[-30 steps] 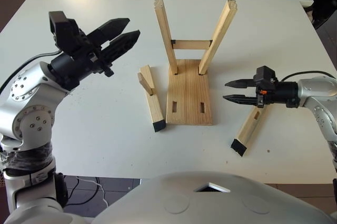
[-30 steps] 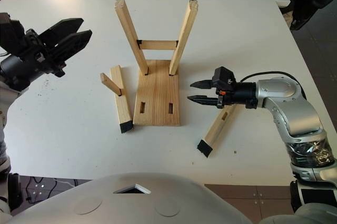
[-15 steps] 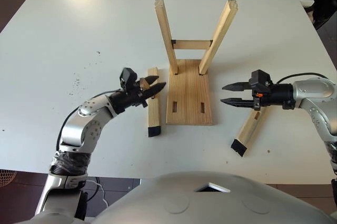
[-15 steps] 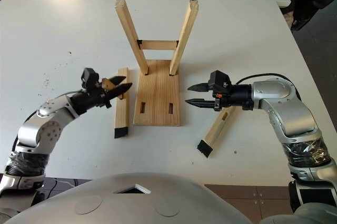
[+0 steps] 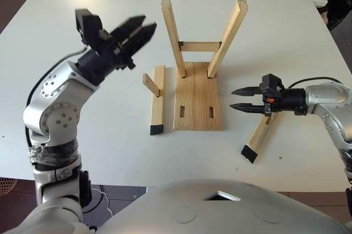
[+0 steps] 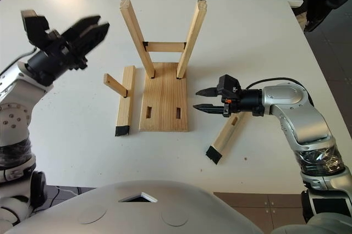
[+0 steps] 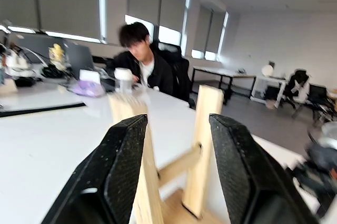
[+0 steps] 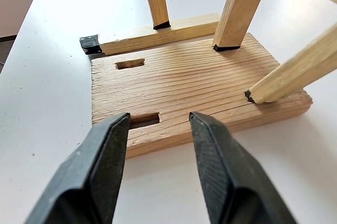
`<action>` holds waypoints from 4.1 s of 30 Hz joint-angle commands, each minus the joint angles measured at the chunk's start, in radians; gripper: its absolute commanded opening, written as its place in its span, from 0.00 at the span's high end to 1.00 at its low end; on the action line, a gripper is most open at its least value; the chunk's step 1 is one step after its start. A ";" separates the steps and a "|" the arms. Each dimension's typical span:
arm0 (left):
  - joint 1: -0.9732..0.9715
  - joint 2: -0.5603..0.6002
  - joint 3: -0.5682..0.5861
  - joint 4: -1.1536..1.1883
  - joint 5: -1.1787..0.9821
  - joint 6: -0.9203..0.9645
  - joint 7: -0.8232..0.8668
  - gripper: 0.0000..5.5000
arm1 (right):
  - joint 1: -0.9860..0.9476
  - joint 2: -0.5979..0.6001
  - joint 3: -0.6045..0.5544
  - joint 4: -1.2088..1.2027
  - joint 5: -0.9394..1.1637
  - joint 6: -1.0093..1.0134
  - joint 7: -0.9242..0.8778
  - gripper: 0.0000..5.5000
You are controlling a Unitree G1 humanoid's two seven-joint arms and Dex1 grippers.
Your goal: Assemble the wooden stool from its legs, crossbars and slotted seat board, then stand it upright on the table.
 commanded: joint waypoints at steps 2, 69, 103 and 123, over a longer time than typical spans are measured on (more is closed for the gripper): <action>-0.105 -0.038 0.028 0.019 -0.036 0.027 0.099 0.60 | -0.009 0.006 0.003 -0.010 0.000 0.000 -0.002 0.62; 0.615 0.284 -0.183 -0.016 0.507 -0.132 -0.236 0.60 | 0.213 0.054 -0.058 -0.143 0.007 0.006 -0.140 0.62; 0.587 -0.013 -0.317 -0.143 0.568 0.305 0.252 0.41 | 0.204 0.045 -0.041 -0.133 -0.014 -0.008 -0.133 0.62; 0.117 -0.041 0.174 0.101 0.317 0.014 0.150 0.63 | 0.080 0.104 -0.146 -0.147 0.141 0.058 -0.175 0.62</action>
